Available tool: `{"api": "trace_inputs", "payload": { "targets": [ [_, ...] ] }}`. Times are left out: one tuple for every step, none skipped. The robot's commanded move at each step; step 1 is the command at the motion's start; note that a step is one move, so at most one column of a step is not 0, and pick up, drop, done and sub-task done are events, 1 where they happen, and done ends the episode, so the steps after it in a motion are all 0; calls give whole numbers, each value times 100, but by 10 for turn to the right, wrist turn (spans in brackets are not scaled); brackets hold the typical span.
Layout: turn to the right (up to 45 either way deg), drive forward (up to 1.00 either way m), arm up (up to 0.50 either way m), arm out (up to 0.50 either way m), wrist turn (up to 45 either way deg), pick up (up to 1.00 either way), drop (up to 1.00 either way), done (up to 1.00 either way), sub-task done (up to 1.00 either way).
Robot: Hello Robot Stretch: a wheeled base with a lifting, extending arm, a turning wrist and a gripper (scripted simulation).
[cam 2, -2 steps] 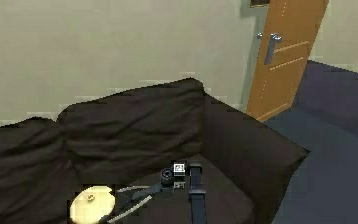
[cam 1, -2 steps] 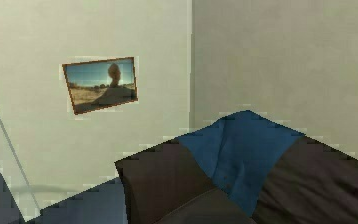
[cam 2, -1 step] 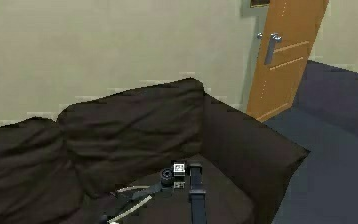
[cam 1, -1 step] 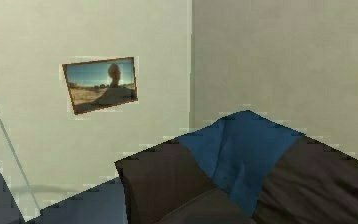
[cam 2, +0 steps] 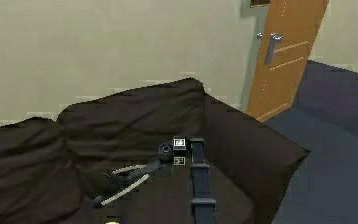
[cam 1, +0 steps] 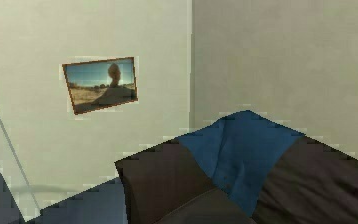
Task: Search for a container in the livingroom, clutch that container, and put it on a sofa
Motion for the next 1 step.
{"api": "trace_inputs", "payload": {
  "targets": [
    [0,0,0,-8,0,0,0,0,0]
  ]
}}
